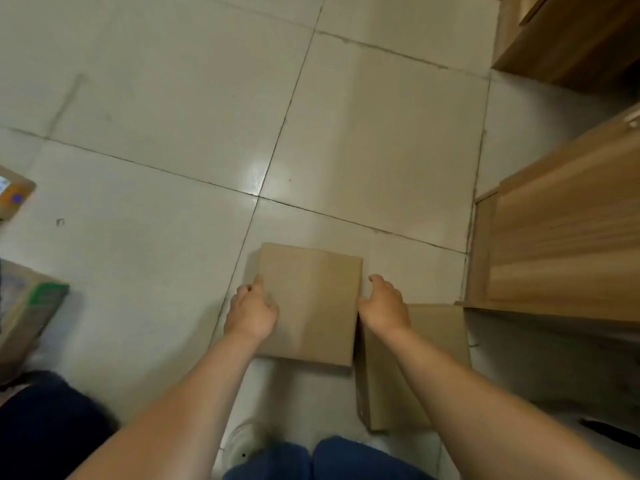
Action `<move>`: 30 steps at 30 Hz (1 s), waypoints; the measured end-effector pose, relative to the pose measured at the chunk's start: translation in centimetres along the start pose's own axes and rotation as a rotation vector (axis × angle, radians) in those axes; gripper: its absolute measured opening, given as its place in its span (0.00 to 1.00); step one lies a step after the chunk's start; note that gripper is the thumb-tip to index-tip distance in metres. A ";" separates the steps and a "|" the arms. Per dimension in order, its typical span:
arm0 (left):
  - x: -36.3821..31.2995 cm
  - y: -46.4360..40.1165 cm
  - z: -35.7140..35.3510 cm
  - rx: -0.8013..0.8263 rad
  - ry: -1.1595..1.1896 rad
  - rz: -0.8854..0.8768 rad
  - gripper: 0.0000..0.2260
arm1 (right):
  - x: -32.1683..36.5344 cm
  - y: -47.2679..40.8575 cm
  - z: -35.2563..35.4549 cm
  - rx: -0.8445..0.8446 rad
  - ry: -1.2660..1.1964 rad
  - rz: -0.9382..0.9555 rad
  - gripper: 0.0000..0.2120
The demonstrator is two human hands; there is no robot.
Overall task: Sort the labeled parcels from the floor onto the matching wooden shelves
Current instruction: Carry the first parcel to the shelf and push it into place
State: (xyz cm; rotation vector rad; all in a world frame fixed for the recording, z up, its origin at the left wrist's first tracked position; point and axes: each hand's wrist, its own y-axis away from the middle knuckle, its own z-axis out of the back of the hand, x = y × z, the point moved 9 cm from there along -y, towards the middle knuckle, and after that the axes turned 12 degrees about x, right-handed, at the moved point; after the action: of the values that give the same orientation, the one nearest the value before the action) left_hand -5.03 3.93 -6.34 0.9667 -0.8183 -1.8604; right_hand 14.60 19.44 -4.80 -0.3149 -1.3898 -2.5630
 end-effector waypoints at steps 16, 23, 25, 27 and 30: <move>1.8 -5.5 -0.7 0.057 0.616 0.061 0.31 | -1.0 -5.3 -5.9 0.198 -0.471 -0.177 0.33; -2.8 3.1 7.0 -0.016 0.759 -0.040 0.33 | 4.5 3.2 2.5 0.070 -0.768 -0.010 0.24; -4.3 6.6 9.4 0.005 0.857 -0.078 0.31 | 6.1 6.8 5.5 0.069 -0.781 0.036 0.24; -6.0 10.4 11.9 0.036 0.932 -0.121 0.29 | 7.4 10.6 8.6 0.070 -0.802 0.062 0.24; -8.7 16.5 16.1 0.047 0.973 -0.172 0.27 | 9.5 16.7 13.3 0.057 -0.825 0.092 0.23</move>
State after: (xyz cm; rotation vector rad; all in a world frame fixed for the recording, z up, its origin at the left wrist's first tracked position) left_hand -9.62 7.38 17.57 1.7859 -0.1776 -1.2389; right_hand 11.43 20.97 18.28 -1.5088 -1.5987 -2.3869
